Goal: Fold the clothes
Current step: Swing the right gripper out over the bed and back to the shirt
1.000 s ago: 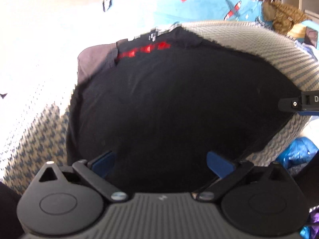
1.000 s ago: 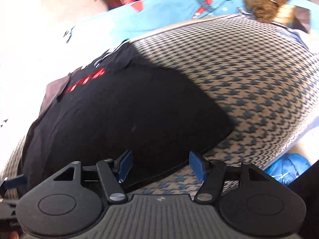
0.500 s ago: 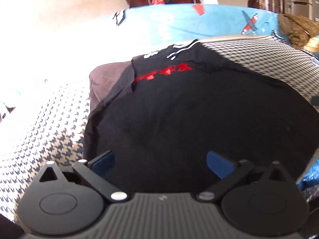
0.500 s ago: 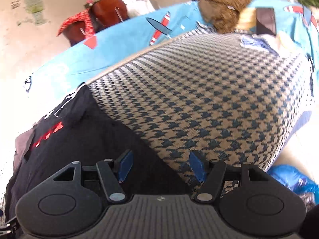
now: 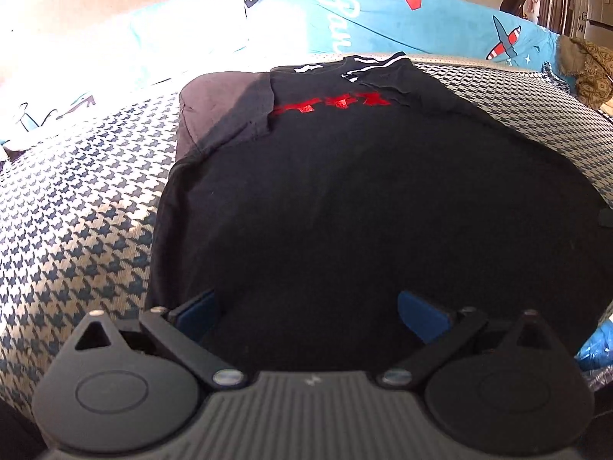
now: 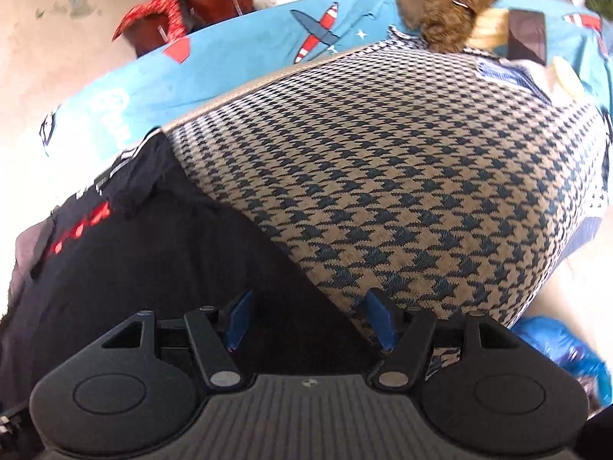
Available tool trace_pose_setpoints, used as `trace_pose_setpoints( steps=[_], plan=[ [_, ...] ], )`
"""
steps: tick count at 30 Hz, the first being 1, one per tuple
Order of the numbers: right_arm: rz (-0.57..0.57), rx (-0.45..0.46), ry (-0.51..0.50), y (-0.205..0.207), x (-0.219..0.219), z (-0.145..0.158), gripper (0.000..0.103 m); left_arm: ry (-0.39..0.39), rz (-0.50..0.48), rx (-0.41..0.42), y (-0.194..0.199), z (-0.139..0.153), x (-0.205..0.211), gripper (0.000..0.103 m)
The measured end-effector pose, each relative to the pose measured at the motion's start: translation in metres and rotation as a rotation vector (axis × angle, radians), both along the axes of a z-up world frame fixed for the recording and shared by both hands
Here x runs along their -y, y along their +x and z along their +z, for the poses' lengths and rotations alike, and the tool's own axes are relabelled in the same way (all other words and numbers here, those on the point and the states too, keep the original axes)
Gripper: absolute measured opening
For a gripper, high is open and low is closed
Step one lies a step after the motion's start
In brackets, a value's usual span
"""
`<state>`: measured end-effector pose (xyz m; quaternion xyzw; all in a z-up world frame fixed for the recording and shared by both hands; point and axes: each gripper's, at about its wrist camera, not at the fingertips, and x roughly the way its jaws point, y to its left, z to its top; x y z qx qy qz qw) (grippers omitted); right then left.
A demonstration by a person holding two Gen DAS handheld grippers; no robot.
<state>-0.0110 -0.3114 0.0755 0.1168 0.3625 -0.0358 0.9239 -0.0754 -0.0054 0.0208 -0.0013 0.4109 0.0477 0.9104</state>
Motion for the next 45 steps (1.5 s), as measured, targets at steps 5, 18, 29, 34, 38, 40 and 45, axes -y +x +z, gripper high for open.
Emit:
trace_pose_setpoints(
  steps=[5, 18, 29, 34, 38, 40, 45],
  plan=[
    [-0.001, 0.017, -0.001, -0.003, -0.001, 0.0, 0.027, 0.001, -0.002, 0.002, 0.001, -0.001, 0.0, 0.103],
    [0.163, 0.117, -0.031, -0.022, -0.028, 0.013, 0.008, 0.003, -0.002, 0.008, -0.001, -0.001, 0.001, 0.103],
    [0.548, 0.131, -0.026, -0.036, -0.091, 0.01, 0.008, -0.008, 0.011, 0.004, -0.001, 0.0, 0.0, 0.103],
    [0.636, 0.073, -0.018, -0.035, -0.109, 0.011, 0.013, -0.022, 0.025, -0.005, 0.001, 0.004, -0.006, 0.103],
    [0.631, 0.106, 0.042, -0.029, -0.106, 0.025, 0.022, -0.033, 0.035, -0.017, 0.008, 0.008, -0.01, 0.103],
    [0.625, 0.118, 0.038, -0.02, -0.105, 0.032, 0.022, -0.029, 0.038, -0.021, 0.013, 0.01, -0.012, 0.103],
    [0.583, 0.112, 0.039, 0.012, -0.103, 0.041, 0.022, -0.015, 0.03, -0.02, 0.027, 0.015, -0.019, 0.103]
  ],
)
